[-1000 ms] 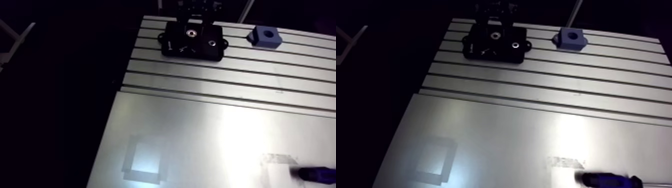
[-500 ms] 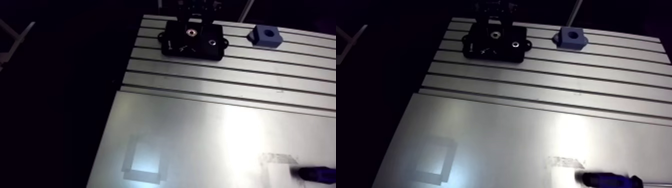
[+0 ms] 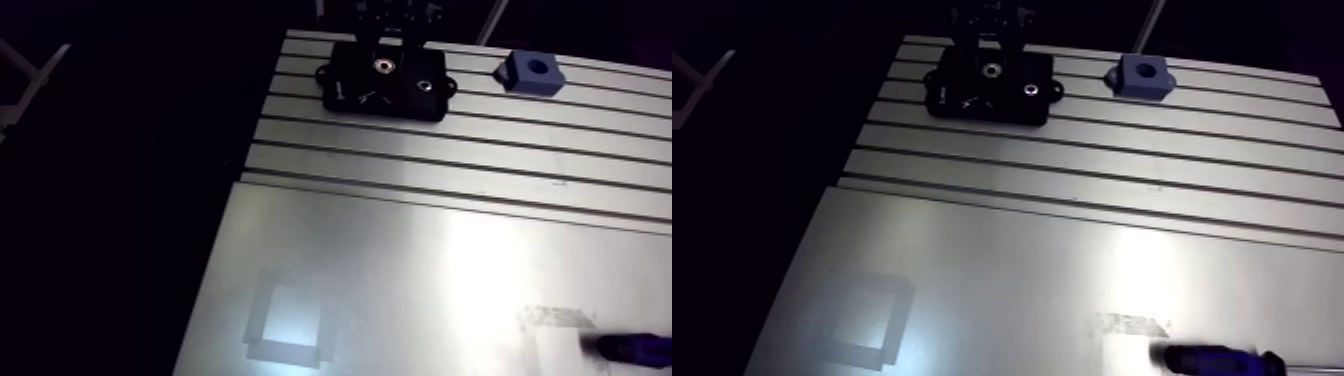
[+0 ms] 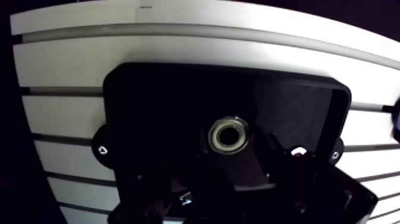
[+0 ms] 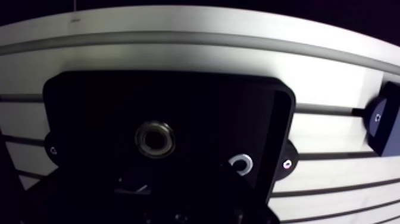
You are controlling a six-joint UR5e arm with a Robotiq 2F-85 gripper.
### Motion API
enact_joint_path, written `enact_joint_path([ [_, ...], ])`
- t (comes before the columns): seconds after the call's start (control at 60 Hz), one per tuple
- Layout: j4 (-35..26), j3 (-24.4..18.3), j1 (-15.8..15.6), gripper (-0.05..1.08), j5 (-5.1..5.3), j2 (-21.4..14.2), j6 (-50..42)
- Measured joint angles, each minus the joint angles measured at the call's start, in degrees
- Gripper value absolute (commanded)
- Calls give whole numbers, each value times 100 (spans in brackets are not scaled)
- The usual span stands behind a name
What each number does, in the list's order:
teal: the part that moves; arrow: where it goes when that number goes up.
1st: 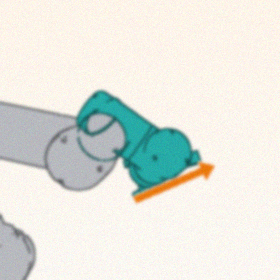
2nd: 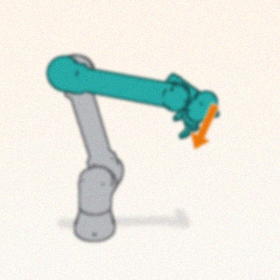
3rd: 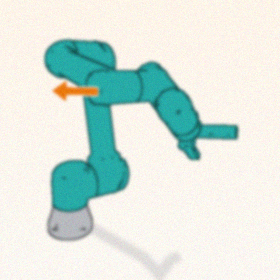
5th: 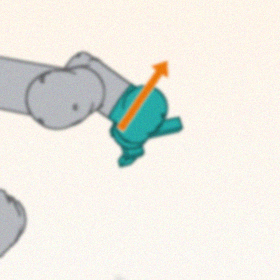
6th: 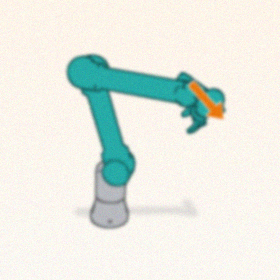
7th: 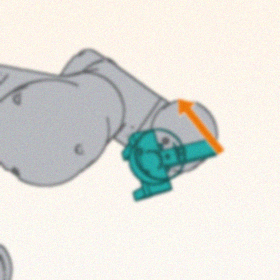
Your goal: Pick up the bearing and press it into the housing until flush.
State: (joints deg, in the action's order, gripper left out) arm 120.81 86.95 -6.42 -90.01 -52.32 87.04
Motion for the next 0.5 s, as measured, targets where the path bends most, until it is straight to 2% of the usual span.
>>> enact_joint_path([
  [0.5, 0, 14, 0, 53, -1, -1, 19],
])
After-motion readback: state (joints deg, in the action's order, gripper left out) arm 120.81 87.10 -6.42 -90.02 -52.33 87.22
